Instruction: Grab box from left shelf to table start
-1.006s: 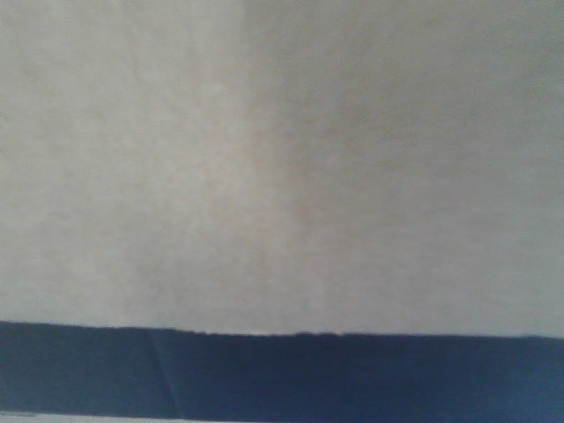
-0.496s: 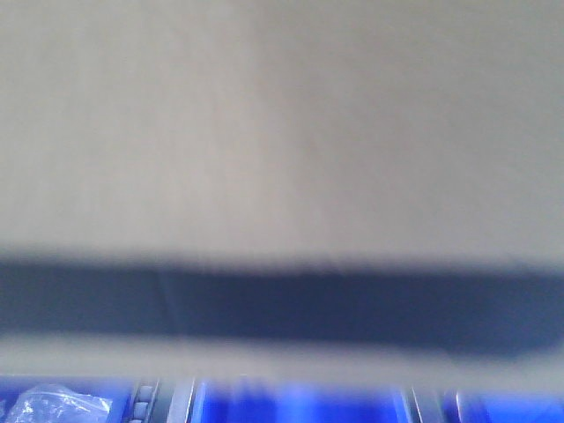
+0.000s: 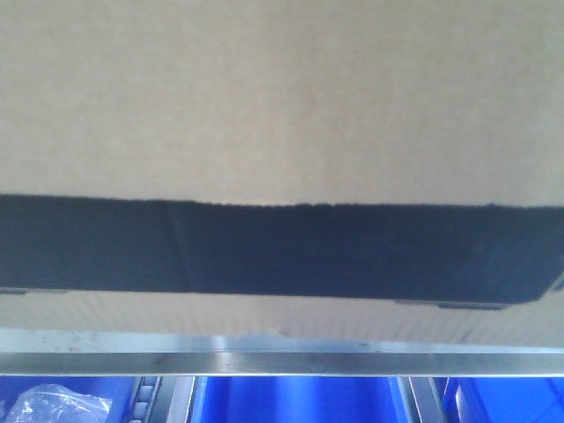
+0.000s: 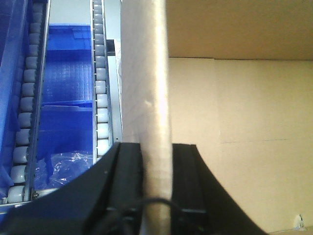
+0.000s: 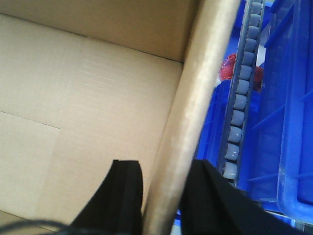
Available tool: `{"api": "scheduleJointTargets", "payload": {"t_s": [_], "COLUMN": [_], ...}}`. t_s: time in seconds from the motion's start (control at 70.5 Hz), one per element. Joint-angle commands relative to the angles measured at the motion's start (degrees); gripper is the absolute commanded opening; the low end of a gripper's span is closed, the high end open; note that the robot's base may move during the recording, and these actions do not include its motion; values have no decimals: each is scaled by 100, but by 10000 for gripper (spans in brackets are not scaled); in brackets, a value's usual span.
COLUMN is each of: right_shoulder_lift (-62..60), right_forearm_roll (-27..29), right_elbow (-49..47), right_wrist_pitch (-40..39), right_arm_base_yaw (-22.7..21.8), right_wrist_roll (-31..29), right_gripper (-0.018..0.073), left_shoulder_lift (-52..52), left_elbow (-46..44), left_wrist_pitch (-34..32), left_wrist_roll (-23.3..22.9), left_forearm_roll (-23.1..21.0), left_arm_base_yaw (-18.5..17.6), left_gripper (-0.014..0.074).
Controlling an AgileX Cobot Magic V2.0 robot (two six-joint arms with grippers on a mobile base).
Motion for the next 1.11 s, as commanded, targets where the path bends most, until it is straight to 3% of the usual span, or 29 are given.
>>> {"api": "scheduleJointTargets", "payload": {"t_s": [0.0,1.092], "right_shoulder_lift": [-23,-23], "right_forearm_roll": [453,453], "right_elbow": [-168,-168], "right_wrist_pitch": [-1037,-1037], "right_arm_base_yaw": [39,39], "right_wrist_roll": [-310,-310], "right_gripper": [70,70], "left_shoulder_lift": [-14,-14], "left_elbow": [-257,-257], "left_wrist_pitch": [-604,-604], "left_wrist_roll": [12,12], "left_forearm_roll": [-1589,-1598], "left_arm_base_yaw": [-98,-98], "left_gripper": [-97,-97]}}
